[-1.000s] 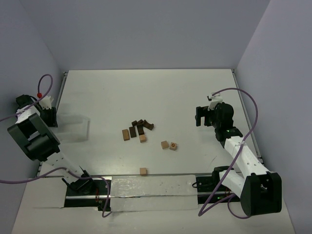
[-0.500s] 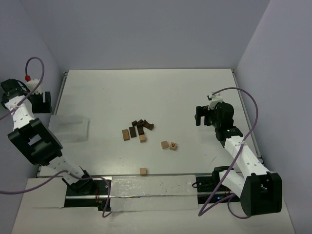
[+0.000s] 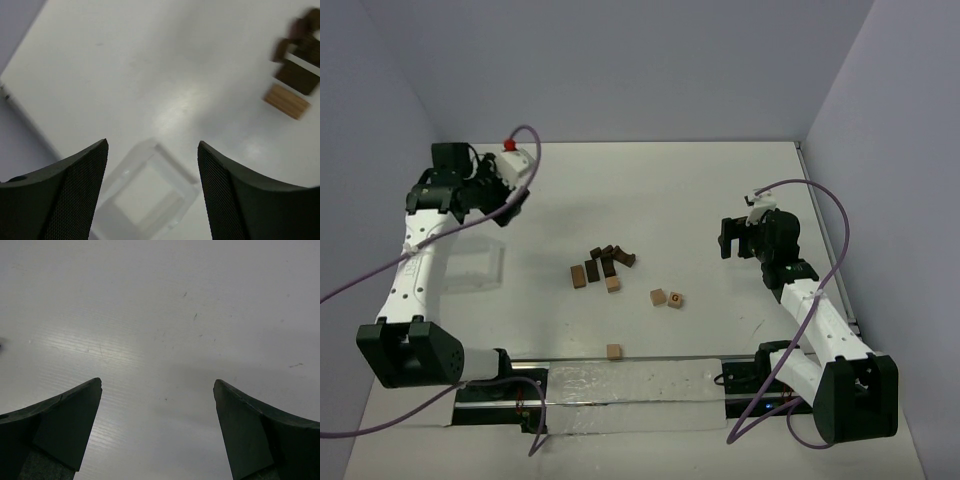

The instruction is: Build the wood block tower

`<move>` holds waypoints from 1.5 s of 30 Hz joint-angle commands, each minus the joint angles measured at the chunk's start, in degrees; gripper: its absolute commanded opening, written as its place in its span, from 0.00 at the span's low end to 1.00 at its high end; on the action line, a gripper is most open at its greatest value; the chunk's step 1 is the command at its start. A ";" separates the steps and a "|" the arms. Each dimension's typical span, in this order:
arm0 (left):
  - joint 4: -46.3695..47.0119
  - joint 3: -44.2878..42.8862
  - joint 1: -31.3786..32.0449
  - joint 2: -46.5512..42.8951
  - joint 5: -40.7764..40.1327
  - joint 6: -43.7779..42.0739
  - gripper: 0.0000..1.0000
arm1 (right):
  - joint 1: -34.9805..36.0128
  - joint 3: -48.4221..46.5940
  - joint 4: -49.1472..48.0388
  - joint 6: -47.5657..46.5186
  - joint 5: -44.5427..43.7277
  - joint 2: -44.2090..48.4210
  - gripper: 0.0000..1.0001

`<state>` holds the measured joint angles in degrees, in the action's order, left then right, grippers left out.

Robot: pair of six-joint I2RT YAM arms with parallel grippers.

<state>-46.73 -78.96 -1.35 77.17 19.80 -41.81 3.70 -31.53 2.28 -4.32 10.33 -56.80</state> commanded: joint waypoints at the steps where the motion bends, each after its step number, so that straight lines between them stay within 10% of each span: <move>1: -4.10 5.82 6.98 -1.61 12.34 -17.55 0.79 | -0.36 -2.75 -0.26 0.10 0.75 0.02 1.00; 17: -6.17 6.53 29.63 12.73 8.56 -50.63 0.77 | -0.36 -3.11 0.10 -0.25 -0.23 -2.46 1.00; 28: -5.82 2.55 33.43 22.86 8.98 -67.13 0.84 | -0.45 -3.33 0.59 -0.52 -1.36 -3.93 1.00; 30: -5.44 1.81 33.71 24.44 9.10 -68.83 0.99 | -0.45 -3.43 0.74 -0.52 -1.48 -4.33 1.00; 45: -7.32 -5.13 36.06 35.90 7.63 -72.20 0.99 | -0.46 -4.14 1.23 -0.86 -2.05 -6.05 1.00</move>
<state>-52.03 -80.64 33.76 110.56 26.57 -111.40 3.70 -32.47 3.98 -4.58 9.04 -62.49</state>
